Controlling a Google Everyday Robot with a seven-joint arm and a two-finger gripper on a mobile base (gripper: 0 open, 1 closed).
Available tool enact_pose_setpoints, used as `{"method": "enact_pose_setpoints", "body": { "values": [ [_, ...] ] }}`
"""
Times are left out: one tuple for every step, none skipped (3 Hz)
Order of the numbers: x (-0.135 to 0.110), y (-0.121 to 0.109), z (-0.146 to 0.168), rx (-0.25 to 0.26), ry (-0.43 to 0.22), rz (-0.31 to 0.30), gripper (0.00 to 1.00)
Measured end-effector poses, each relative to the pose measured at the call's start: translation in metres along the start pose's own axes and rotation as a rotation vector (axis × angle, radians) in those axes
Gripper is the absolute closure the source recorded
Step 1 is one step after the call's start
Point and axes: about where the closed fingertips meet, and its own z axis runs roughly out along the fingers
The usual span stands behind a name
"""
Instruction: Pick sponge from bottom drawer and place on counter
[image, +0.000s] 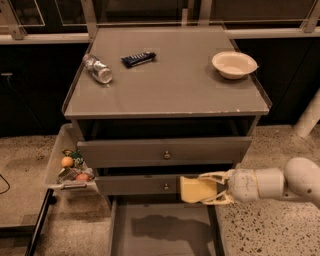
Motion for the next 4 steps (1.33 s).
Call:
{"method": "enact_pose_setpoints", "body": {
  "values": [
    [-0.039,-0.031,-0.041,0.038,0.08,-0.041,1.0],
    [-0.077,-0.076,-0.081,0.086,0.156,-0.067,1.0],
    [-0.078,-0.076,-0.081,0.085,0.156,-0.067,1.0],
    [-0.08,-0.064,-0.075,0.073,0.208,-0.093,1.0]
  ]
}}
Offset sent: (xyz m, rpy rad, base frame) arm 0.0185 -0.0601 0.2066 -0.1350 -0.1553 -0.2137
